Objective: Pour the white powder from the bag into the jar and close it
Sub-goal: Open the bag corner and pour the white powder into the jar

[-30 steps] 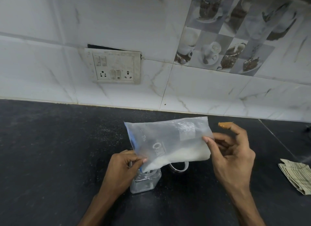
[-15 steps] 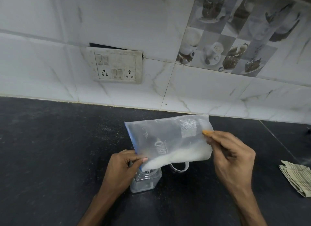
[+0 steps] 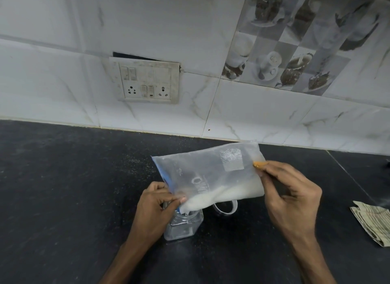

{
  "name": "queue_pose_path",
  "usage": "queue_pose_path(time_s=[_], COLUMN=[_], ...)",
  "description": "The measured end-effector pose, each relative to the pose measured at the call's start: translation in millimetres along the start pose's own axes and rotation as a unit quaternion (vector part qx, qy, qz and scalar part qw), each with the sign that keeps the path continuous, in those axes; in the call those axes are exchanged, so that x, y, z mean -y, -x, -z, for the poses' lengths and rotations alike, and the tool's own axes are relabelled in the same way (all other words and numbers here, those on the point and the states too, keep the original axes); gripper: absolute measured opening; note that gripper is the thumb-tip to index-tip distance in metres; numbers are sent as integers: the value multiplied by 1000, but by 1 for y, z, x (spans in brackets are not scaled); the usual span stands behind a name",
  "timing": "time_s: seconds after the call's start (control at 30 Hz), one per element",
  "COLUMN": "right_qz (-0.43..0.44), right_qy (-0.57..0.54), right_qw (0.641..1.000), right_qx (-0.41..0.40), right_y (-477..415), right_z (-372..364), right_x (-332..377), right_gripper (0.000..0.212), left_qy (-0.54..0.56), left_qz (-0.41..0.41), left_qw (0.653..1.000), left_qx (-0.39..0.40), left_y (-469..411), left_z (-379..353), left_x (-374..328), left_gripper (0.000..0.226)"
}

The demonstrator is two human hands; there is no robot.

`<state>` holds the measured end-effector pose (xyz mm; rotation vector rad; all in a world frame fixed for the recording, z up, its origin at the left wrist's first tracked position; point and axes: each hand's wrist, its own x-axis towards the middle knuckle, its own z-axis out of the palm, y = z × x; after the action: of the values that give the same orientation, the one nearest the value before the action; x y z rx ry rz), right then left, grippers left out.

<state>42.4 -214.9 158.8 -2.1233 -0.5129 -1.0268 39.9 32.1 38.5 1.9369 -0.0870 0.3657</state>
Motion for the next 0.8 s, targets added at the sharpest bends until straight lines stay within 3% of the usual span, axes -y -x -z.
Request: queue_pose_path(time_s=[0.57,0.8], right_qz=[13,19], right_qy=[1,17], right_qw=[1000,1000], right_qx=[-3,5], right_y=[-10,-11], right_z=[-7,-7], right_x=[2,3], right_gripper=[15,16], left_qy=[20,46], left_qz=[6,-7], left_qw=[1000,999], left_qx=[-10,-9], left_y=[0,-1], left_z=[-1,1], left_x=[1,-3], left_gripper=[12,42])
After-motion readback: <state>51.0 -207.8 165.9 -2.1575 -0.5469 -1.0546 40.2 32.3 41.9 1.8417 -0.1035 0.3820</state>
